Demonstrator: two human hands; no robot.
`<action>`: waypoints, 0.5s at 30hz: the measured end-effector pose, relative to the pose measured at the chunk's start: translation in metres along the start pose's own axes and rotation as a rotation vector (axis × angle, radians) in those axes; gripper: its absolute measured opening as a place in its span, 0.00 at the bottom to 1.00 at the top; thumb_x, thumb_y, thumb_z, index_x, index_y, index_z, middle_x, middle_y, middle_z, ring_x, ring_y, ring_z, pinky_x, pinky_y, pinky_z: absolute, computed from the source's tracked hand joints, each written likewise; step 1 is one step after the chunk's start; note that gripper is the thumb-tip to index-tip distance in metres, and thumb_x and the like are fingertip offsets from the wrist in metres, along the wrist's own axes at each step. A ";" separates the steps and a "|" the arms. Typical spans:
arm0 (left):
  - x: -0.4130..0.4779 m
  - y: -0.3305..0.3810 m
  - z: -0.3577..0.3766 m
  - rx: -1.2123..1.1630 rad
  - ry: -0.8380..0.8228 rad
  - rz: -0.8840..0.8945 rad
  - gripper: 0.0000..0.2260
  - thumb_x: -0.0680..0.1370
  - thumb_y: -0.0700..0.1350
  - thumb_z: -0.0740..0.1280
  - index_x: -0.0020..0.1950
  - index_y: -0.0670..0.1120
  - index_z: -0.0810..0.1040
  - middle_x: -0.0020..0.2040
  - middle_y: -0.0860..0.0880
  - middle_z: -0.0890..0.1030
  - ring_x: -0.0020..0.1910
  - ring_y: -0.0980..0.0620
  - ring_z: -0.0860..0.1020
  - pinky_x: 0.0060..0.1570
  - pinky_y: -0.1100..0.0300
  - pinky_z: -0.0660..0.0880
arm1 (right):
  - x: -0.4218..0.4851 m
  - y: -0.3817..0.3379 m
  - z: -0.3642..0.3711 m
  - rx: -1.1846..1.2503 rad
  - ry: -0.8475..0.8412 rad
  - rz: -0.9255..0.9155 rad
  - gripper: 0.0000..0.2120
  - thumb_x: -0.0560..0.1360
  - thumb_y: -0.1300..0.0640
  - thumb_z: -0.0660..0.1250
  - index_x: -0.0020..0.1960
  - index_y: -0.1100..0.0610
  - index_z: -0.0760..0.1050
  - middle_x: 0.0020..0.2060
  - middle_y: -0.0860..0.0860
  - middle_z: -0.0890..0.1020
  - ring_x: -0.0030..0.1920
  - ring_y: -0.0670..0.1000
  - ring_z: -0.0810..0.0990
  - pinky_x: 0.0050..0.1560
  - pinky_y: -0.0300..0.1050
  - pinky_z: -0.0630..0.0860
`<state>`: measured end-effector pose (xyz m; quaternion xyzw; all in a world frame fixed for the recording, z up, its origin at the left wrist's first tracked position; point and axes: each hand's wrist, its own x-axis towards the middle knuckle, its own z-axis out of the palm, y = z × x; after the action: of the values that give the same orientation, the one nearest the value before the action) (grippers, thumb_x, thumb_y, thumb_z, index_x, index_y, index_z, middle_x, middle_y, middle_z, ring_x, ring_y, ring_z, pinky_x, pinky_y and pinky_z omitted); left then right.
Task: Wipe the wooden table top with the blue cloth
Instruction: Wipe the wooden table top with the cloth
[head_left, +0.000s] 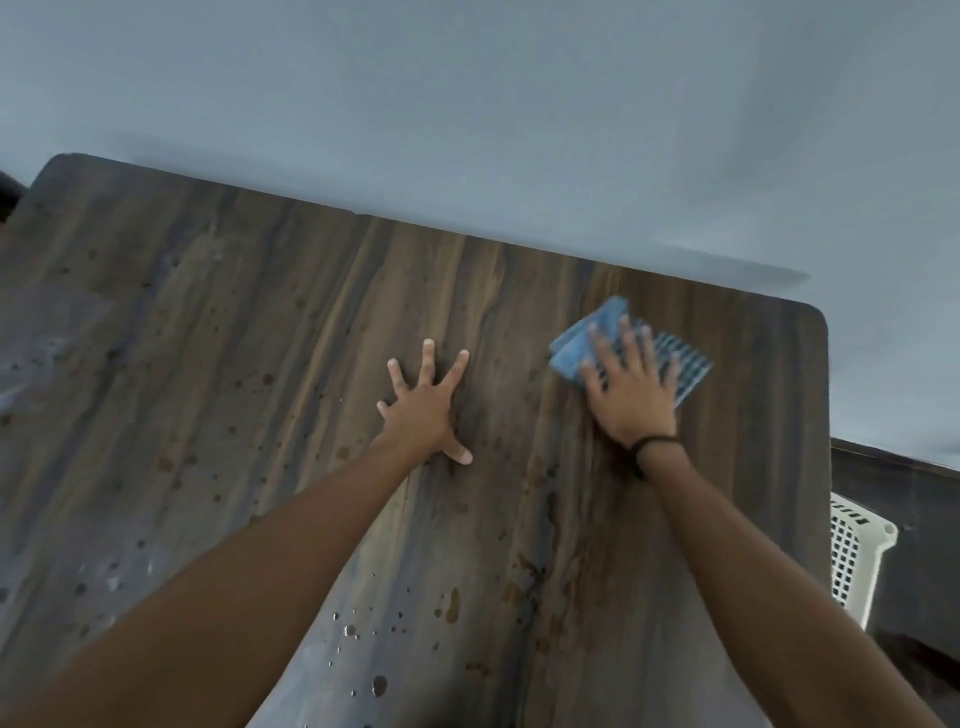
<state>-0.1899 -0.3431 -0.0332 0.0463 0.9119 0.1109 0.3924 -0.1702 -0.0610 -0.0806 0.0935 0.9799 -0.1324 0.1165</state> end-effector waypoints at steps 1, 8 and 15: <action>0.001 0.001 -0.001 -0.003 -0.004 0.000 0.64 0.63 0.53 0.83 0.80 0.65 0.34 0.77 0.53 0.24 0.76 0.30 0.31 0.67 0.22 0.54 | 0.023 0.002 -0.009 0.066 0.025 0.138 0.28 0.82 0.36 0.44 0.80 0.37 0.44 0.81 0.46 0.43 0.81 0.53 0.40 0.76 0.68 0.38; 0.001 -0.001 -0.001 -0.007 0.000 0.010 0.66 0.62 0.53 0.84 0.79 0.65 0.34 0.78 0.54 0.24 0.76 0.30 0.31 0.66 0.21 0.55 | 0.066 -0.052 -0.005 0.037 -0.031 -0.005 0.28 0.83 0.37 0.44 0.81 0.38 0.43 0.81 0.45 0.41 0.80 0.53 0.38 0.75 0.64 0.32; 0.003 -0.001 -0.001 0.015 -0.008 0.005 0.65 0.63 0.54 0.83 0.79 0.64 0.33 0.78 0.53 0.24 0.76 0.30 0.31 0.68 0.22 0.55 | 0.086 -0.044 -0.015 0.085 0.001 0.163 0.29 0.83 0.38 0.43 0.81 0.41 0.43 0.81 0.47 0.42 0.80 0.53 0.38 0.75 0.67 0.36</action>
<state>-0.1927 -0.3435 -0.0355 0.0520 0.9111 0.1046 0.3953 -0.2654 -0.0856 -0.0775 0.1779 0.9625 -0.1639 0.1225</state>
